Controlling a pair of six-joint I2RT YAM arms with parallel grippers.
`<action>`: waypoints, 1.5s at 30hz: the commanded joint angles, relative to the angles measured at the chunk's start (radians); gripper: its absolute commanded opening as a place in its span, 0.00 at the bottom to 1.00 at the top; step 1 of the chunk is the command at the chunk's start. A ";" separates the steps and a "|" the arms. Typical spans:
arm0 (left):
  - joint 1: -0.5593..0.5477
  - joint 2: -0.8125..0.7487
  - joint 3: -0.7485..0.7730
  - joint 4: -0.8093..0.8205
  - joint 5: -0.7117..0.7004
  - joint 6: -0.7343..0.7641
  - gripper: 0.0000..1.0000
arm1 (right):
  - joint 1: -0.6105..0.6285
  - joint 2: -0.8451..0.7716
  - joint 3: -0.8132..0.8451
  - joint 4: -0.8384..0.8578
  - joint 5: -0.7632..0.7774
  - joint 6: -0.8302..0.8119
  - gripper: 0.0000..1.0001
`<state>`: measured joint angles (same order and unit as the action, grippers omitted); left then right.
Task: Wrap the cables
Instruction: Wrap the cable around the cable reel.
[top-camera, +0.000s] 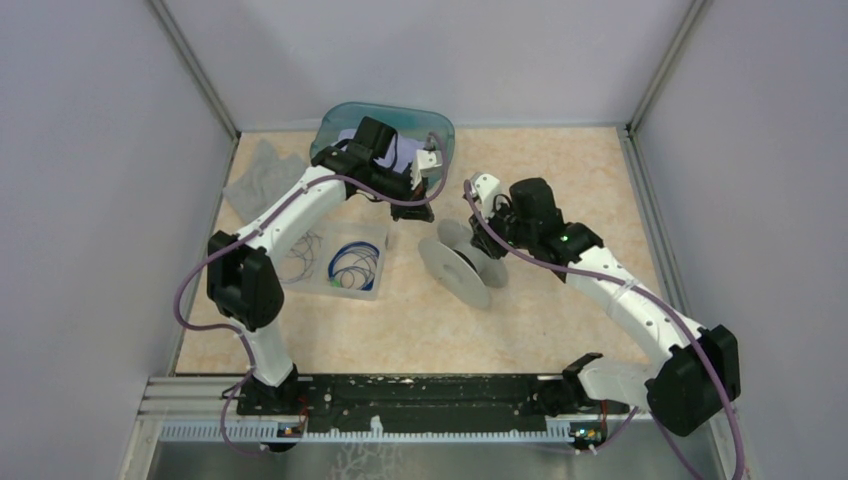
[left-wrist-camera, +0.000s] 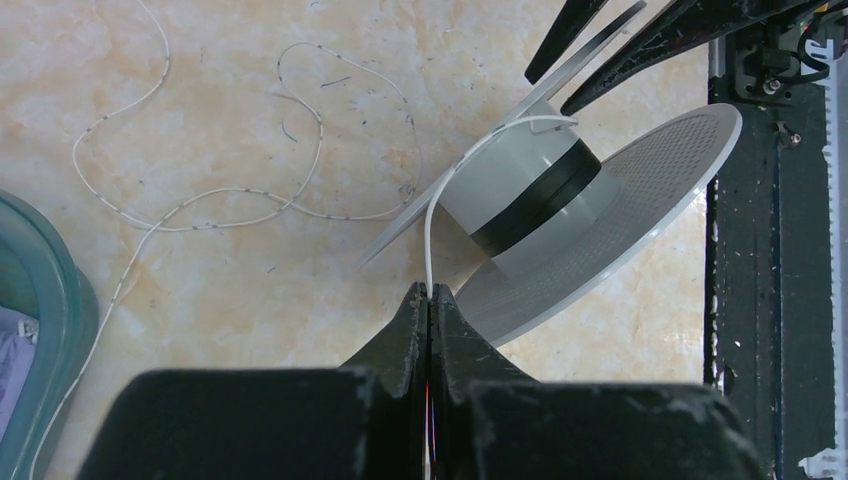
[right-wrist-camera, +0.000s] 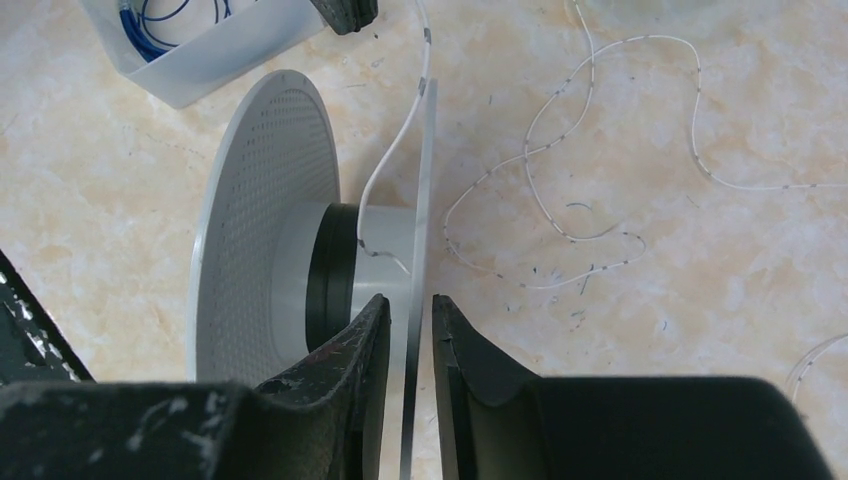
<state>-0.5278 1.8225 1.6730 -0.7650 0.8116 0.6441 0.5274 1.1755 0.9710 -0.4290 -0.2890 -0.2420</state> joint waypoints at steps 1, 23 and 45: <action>0.001 0.020 -0.001 0.012 -0.007 0.004 0.00 | 0.005 0.009 0.055 0.058 -0.032 0.004 0.24; -0.009 0.026 -0.011 0.027 -0.032 -0.010 0.00 | 0.097 0.092 0.113 0.093 0.040 0.028 0.40; -0.002 0.001 -0.023 0.012 -0.016 0.021 0.00 | 0.107 0.078 0.079 0.113 0.156 0.019 0.00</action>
<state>-0.5320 1.8385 1.6592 -0.7547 0.7666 0.6296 0.6201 1.2854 1.0424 -0.3664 -0.1791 -0.2165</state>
